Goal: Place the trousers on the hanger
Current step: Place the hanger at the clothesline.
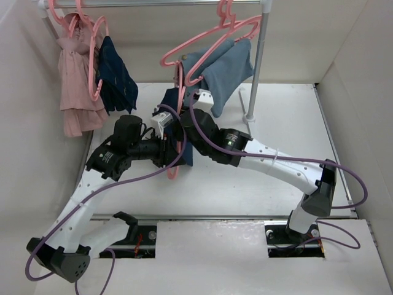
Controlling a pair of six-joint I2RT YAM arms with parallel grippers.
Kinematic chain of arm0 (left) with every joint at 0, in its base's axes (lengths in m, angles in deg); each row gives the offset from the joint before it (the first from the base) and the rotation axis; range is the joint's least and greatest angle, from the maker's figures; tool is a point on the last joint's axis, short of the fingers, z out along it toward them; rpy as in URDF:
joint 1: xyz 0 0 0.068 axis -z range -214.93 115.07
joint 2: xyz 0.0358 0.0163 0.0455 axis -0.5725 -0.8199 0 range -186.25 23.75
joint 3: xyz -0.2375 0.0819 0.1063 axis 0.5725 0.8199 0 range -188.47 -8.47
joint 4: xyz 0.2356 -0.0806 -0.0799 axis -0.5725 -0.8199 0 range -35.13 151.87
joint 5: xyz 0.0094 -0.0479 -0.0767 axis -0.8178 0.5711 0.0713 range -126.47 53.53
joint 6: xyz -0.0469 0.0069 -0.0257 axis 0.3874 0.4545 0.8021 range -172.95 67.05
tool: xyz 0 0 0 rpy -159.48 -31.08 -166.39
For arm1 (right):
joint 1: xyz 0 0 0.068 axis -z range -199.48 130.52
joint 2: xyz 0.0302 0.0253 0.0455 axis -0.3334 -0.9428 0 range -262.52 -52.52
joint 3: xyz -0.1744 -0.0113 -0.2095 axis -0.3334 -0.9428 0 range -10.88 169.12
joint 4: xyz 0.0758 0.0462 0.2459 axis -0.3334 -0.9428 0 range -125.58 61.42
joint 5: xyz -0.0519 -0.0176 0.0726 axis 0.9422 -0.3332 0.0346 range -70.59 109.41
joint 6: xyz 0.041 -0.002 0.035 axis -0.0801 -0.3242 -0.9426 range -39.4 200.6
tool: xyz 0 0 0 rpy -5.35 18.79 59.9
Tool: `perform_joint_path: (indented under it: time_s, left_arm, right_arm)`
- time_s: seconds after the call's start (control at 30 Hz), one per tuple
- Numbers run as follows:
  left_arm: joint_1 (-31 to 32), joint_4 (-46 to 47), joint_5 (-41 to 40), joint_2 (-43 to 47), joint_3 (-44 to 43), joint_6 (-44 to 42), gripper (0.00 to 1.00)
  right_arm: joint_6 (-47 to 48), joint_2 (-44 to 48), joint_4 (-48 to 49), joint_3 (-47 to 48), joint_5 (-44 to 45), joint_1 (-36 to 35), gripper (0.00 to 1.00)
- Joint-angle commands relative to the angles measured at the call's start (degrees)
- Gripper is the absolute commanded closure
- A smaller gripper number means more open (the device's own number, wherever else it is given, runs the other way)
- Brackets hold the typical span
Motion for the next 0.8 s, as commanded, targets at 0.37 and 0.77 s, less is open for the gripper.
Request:
perform_joint_path:
  time_s: [0.37, 0.77]
  left_arm:
    - [-3.7, -1.7, -0.3, 11.5, -2.3, -6.1, 1.0]
    - [-11.6, 2.7, 2.8, 15.9, 0.4, 3.2, 1.0]
  right_arm:
    - [3.9, 4.3, 13.9, -4.0, -13.2, -0.7, 0.57]
    - [9.5, 16.6, 12.7, -15.0, -12.6, -0.7, 0.19]
